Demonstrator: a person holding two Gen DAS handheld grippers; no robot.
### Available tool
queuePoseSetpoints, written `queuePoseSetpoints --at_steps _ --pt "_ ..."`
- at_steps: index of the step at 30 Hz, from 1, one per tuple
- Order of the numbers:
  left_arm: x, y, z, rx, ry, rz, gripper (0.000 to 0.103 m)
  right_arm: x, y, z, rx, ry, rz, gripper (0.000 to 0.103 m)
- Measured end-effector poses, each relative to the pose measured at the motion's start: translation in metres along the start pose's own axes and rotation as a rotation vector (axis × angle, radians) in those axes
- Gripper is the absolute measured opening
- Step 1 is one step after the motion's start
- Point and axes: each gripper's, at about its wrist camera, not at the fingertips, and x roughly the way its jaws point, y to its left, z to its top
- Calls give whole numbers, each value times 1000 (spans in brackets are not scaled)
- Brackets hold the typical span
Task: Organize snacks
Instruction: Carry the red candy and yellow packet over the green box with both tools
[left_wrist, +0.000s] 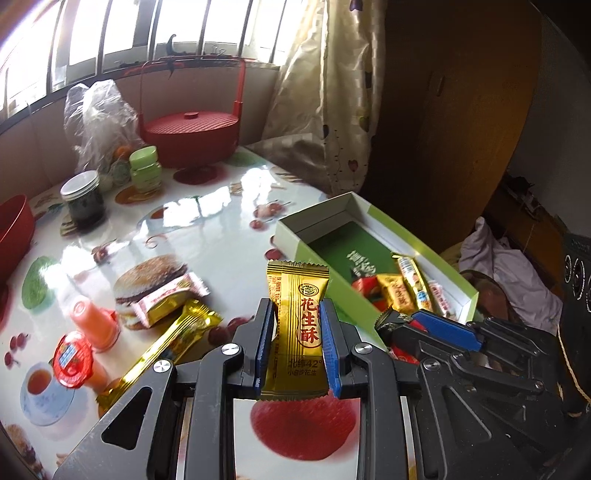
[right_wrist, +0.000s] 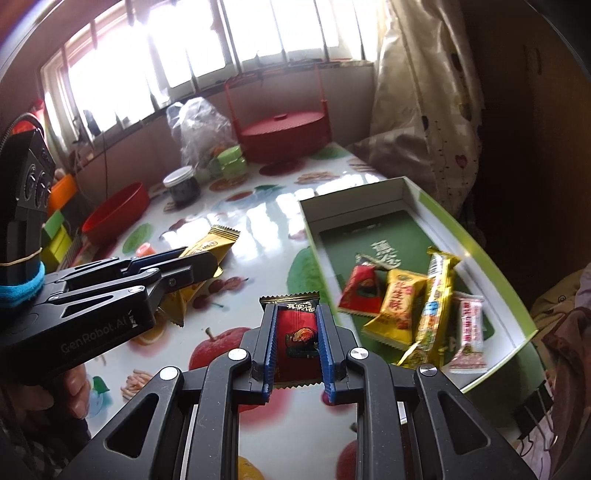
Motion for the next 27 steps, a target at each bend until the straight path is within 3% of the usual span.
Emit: queuePoseSetpoints --at_steps 27 --pt "49 -45 29 7 62 -136 26 -13 -61 -5 103 -20 -119 19"
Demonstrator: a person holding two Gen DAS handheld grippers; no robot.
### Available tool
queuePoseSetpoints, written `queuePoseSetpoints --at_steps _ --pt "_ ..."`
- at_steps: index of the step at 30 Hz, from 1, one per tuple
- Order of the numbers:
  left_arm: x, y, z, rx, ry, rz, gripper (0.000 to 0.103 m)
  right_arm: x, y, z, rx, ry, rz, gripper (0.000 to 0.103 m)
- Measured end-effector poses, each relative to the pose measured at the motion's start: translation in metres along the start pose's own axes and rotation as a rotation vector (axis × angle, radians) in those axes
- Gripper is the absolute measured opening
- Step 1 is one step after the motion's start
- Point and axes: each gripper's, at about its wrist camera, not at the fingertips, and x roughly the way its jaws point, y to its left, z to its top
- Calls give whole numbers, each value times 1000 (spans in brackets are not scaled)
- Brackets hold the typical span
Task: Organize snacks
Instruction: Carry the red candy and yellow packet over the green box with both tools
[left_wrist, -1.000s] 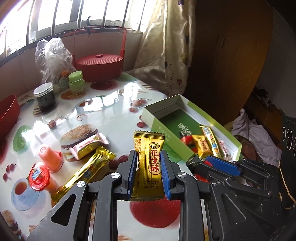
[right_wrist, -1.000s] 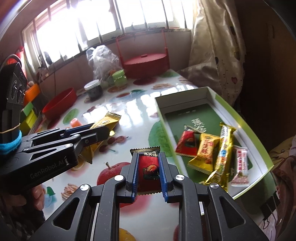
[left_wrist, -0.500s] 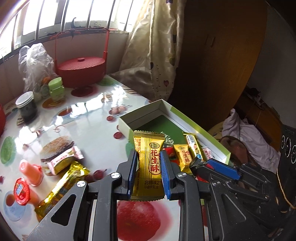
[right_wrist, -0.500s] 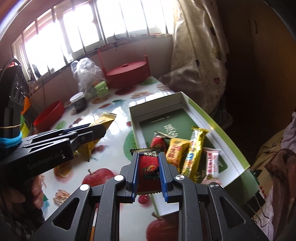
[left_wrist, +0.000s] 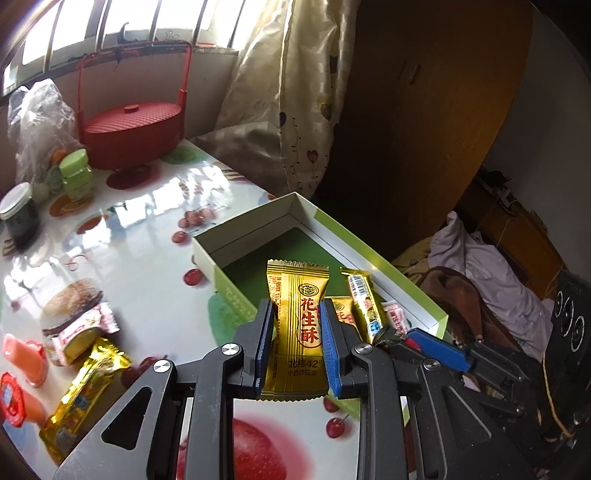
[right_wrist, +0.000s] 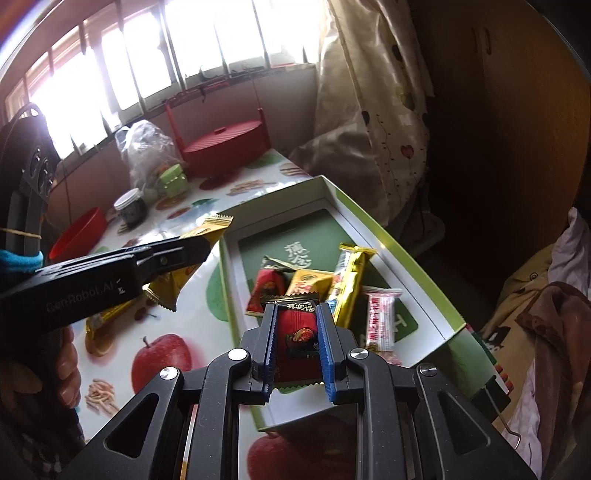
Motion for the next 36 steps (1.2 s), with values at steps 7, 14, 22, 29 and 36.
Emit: queuePoseSetpoints --at_steps 7,14,22,29,36 --pt "21 -6 4 1 35 -11 26 5 -9 -5 1 16 -25 19" --pt "39 -8 1 4 74 -11 26 10 -18 -6 7 22 -51 20" --pt "48 -11 0 5 91 2 26 14 -18 -7 -1 18 -49 20" --pt "50 -12 -1 -3 96 -8 26 17 -15 -8 2 21 -35 20" --pt "51 -13 -2 -2 99 -14 26 17 -15 -11 5 25 -31 20"
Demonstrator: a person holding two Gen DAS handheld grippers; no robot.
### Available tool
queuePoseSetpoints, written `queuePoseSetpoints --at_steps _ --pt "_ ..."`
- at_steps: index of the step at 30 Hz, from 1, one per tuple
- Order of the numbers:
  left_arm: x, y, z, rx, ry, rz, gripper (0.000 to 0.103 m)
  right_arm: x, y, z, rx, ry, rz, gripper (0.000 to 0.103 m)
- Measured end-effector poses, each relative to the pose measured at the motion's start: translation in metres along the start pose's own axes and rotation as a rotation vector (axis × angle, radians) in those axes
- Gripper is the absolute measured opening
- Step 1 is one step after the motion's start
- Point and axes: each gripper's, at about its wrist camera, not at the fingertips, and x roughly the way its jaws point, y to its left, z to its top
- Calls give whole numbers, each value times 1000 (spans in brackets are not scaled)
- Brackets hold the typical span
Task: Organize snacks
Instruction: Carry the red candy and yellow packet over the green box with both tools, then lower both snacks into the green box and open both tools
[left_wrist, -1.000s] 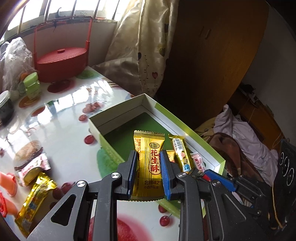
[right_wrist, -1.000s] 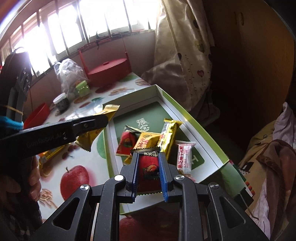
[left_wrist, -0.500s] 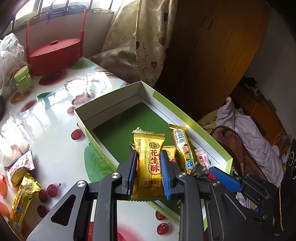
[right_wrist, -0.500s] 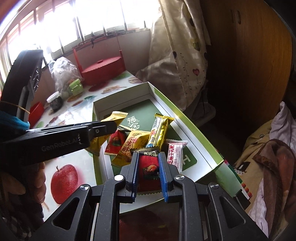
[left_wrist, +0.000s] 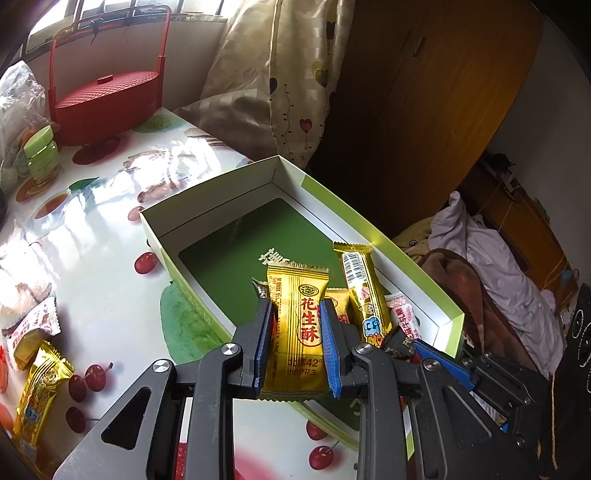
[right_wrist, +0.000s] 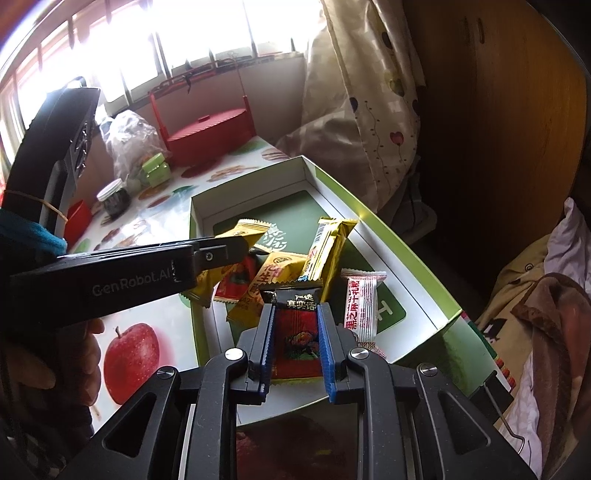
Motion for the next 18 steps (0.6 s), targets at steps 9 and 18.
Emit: queuePoseSetpoints --at_steps 9,18 --pt "0 -1 -2 5 6 3 28 2 1 -3 4 9 -5 25" --pt "-4 -1 -4 -2 -10 -15 42 0 0 -3 10 11 -10 37"
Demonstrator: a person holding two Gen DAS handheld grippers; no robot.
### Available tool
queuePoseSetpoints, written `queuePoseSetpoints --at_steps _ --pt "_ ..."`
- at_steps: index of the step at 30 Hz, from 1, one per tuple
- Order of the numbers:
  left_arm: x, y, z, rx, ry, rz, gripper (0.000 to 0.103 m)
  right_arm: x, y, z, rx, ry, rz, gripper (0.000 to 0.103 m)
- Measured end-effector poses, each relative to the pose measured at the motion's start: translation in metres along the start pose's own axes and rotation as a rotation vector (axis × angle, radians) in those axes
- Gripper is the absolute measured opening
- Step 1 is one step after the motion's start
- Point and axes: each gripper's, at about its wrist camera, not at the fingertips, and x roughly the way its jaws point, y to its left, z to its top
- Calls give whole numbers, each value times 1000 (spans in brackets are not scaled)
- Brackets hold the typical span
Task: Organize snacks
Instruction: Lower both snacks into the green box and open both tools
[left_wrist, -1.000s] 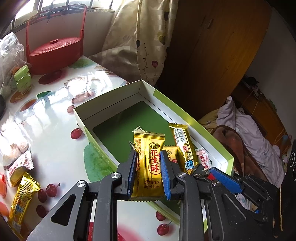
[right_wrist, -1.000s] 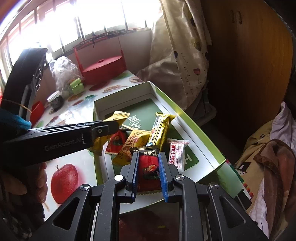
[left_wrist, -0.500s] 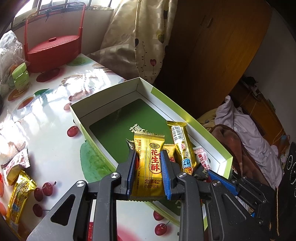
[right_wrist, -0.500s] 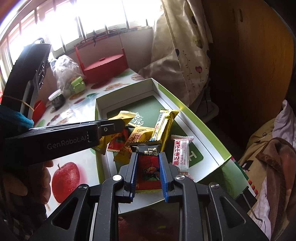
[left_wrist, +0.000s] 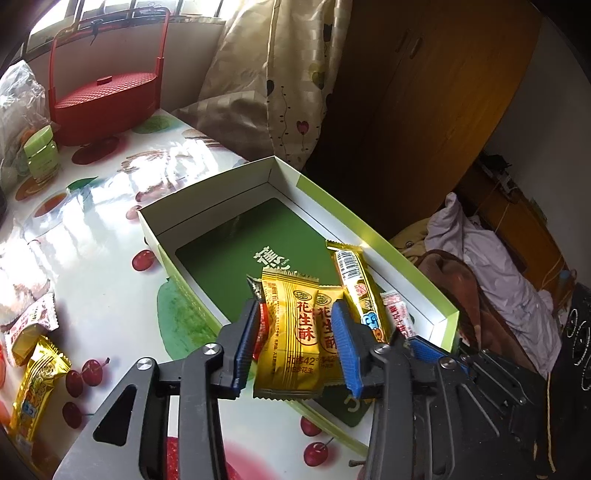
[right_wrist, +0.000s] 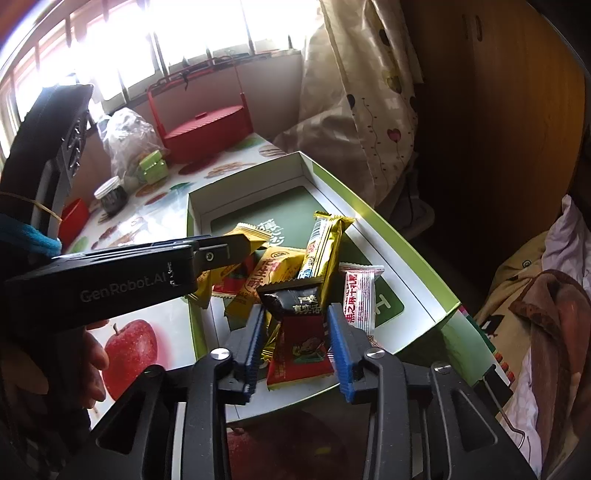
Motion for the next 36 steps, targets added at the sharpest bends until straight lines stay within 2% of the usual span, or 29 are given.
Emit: queuePoseSetpoints --at_steps 13,36 --pt "-18 -6 -4 16 -33 12 43 -9 2 1 2 -25 -9 52" --pt "-68 4 -26 0 -117 62 47 -31 20 0 -13 -90 -6 55"
